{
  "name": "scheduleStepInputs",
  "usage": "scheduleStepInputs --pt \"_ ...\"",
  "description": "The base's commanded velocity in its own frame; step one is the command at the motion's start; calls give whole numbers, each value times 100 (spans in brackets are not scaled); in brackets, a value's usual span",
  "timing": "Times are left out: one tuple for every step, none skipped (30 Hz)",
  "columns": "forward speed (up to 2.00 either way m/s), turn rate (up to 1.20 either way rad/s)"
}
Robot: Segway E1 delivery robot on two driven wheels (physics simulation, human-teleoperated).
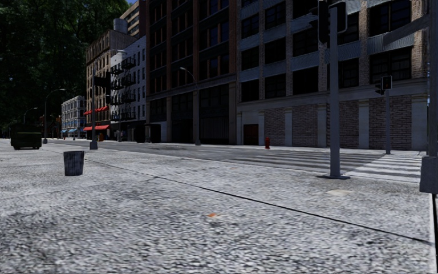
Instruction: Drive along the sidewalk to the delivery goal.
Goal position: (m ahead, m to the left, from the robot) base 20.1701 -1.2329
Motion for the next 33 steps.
scheduleStepInputs --pt "200 0" --pt "200 0" --pt "200 0" --pt "200 0" --pt "200 0" --pt "200 0" --pt "200 0" --pt "200 0" --pt "200 0" --pt "200 0" --pt "200 0" --pt "200 0" --pt "200 0" --pt "200 0" --pt "200 0" --pt "200 0" --pt "200 0" --pt "200 0" --pt "200 0" --pt "200 0" --pt "200 0" --pt "200 0" --pt "200 0" --pt "200 0" --pt "200 0" --pt "200 0" --pt "200 0" --pt "200 0" --pt "200 0" --pt "200 0" --pt "200 0" --pt "200 0" --pt "200 0"
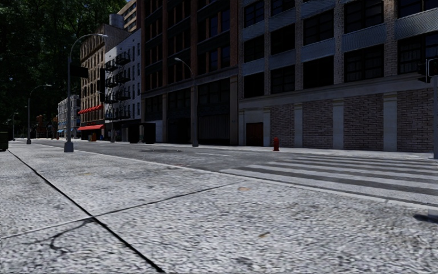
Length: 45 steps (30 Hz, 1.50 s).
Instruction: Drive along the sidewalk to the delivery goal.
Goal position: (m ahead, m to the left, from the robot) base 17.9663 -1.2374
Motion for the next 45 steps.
scheduleStepInputs --pt "200 0" --pt "200 0" --pt "200 0" --pt "200 0" --pt "200 0" --pt "200 0" --pt "200 0" --pt "200 0" --pt "200 0" --pt "200 0" --pt "200 0" --pt "200 0" --pt "200 0" --pt "200 0" --pt "200 0" --pt "200 -53" --pt "200 -69" --pt "200 -69" --pt "200 -91" --pt "200 -120" --pt "200 -120" --pt "200 -120" --pt "200 -120" --pt "200 -120" --pt "200 -120" --pt "200 -120" --pt "200 -120" --pt "200 -120" --pt "200 -120" --pt "200 -120" --pt "200 -120" --pt "200 -120" --pt "200 -120" --pt "200 -120" --pt "200 -120" --pt "200 -118" --pt "200 -91" --pt "200 -81" --pt "200 -31" --pt "200 0" --pt "200 0" --pt "200 0" --pt "200 0" --pt "200 0" --pt "200 0"
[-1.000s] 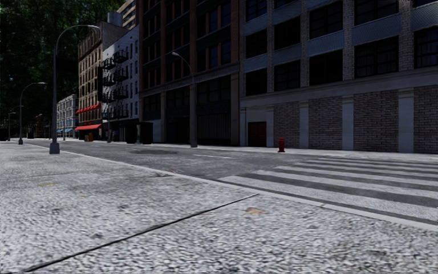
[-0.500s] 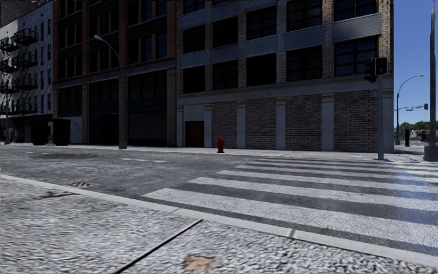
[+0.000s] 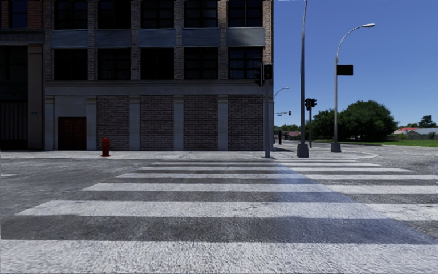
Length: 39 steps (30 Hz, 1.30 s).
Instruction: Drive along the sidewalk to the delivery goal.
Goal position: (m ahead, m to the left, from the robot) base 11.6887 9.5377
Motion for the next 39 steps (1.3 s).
scheduleStepInputs --pt "200 0" --pt "200 0" --pt "200 0" --pt "200 0" --pt "200 0" --pt "200 0" --pt "200 0" --pt "200 0" --pt "200 0" --pt "200 0" --pt "200 0" --pt "200 0" --pt "200 0" --pt "200 0" --pt "200 0" --pt "200 0" --pt "200 0" --pt "200 0" --pt "200 0" --pt "200 0" --pt "200 0" --pt "200 0" --pt "200 0" --pt "200 0" --pt "200 0" --pt "200 0" --pt "200 0" --pt "200 0" --pt "200 0" --pt "200 0" --pt "200 0" --pt "200 0" --pt "200 0" --pt "200 0" --pt "200 0" --pt "200 0" --pt "200 0" --pt "200 0" --pt "200 0"
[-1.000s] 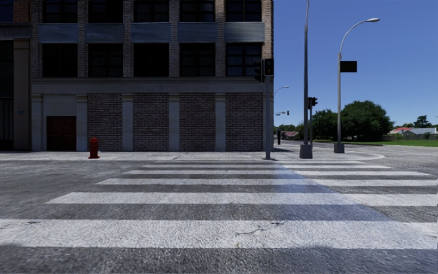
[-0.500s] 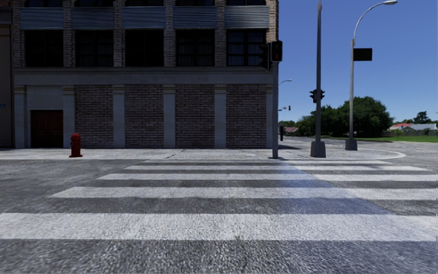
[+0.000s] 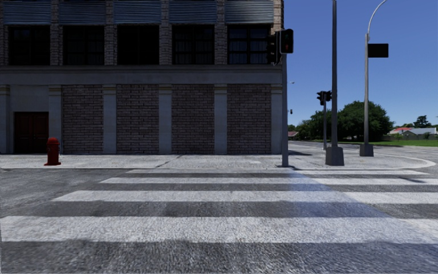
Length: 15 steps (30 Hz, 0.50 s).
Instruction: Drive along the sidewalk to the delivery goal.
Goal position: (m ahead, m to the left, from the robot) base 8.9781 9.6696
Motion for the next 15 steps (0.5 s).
scheduleStepInputs --pt "200 0" --pt "200 0" --pt "200 0" --pt "200 0" --pt "200 0" --pt "200 0" --pt "200 0" --pt "200 0" --pt "200 0" --pt "200 0" --pt "200 0" --pt "200 0" --pt "200 0" --pt "200 0" --pt "200 0"
